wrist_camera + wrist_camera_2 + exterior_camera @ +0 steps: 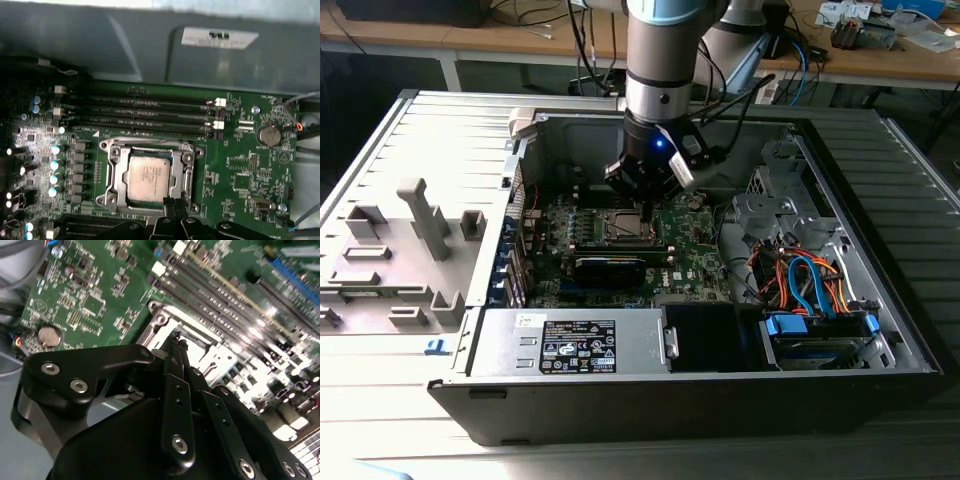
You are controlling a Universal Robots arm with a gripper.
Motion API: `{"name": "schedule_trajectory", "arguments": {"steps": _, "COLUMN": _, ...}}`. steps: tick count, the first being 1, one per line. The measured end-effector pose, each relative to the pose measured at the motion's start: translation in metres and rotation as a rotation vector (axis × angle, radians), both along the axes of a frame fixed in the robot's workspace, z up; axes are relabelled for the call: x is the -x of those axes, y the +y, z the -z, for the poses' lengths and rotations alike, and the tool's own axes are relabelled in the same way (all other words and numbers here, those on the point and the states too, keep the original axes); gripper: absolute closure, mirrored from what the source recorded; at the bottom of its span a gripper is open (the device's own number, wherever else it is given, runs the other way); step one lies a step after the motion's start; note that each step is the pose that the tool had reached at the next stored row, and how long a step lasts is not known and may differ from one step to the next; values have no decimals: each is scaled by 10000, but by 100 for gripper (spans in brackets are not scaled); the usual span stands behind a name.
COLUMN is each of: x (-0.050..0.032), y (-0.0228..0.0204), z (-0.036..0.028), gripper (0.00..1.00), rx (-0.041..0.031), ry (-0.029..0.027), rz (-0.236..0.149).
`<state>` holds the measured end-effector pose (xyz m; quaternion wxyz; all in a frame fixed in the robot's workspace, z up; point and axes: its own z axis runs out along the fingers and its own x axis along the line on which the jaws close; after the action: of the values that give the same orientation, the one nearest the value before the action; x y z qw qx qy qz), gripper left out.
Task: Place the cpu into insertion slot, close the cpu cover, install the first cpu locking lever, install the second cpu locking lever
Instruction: 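Install the second cpu locking lever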
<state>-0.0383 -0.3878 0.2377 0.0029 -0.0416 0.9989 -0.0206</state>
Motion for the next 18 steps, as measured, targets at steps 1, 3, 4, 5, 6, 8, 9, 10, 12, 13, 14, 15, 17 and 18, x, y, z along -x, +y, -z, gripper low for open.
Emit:
{"name": "schedule_trajectory", "arguments": {"steps": 1, "x": 0, "y": -28, "z": 1, "gripper": 89, "rx": -1, "ry": 0, "rz": 0}}
{"name": "schedule_trajectory", "arguments": {"steps": 3, "x": 0, "y": -117, "z": 3, "gripper": 89, "rx": -5, "ry": -2, "rz": 0}}
{"name": "schedule_trajectory", "arguments": {"steps": 4, "x": 0, "y": -146, "z": 2, "gripper": 89, "rx": -21, "ry": 0, "rz": 0}}
{"name": "schedule_trajectory", "arguments": {"steps": 5, "x": 0, "y": -165, "z": 3, "gripper": 89, "rx": -42, "ry": 0, "rz": -1}}
{"name": "schedule_trajectory", "arguments": {"steps": 6, "x": 0, "y": -196, "z": 5, "gripper": 89, "rx": -121, "ry": -1, "rz": -1}}
{"name": "schedule_trajectory", "arguments": {"steps": 8, "x": 0, "y": -238, "z": 6, "gripper": 89, "rx": -226, "ry": 0, "rz": -1}}
{"name": "schedule_trajectory", "arguments": {"steps": 9, "x": 0, "y": -260, "z": 8, "gripper": 89, "rx": -298, "ry": 0, "rz": -1}}
{"name": "schedule_trajectory", "arguments": {"steps": 10, "x": 0, "y": -280, "z": 13, "gripper": 89, "rx": -409, "ry": -1, "rz": 0}}
{"name": "schedule_trajectory", "arguments": {"steps": 12, "x": 0, "y": -301, "z": 26, "gripper": 89, "rx": -592, "ry": -1, "rz": 0}}
{"name": "schedule_trajectory", "arguments": {"steps": 13, "x": 0, "y": -310, "z": 36, "gripper": 89, "rx": -673, "ry": 0, "rz": -1}}
{"name": "schedule_trajectory", "arguments": {"steps": 14, "x": 0, "y": -316, "z": 44, "gripper": 89, "rx": -699, "ry": 0, "rz": -1}}
{"name": "schedule_trajectory", "arguments": {"steps": 15, "x": 1, "y": -323, "z": 53, "gripper": 89, "rx": -720, "ry": 0, "rz": -1}}
{"name": "schedule_trajectory", "arguments": {"steps": 17, "x": 9, "y": -334, "z": 84, "gripper": 89, "rx": -747, "ry": -1, "rz": 1}}
{"name": "schedule_trajectory", "arguments": {"steps": 18, "x": 18, "y": -334, "z": 99, "gripper": 89, "rx": -748, "ry": 0, "rz": 1}}
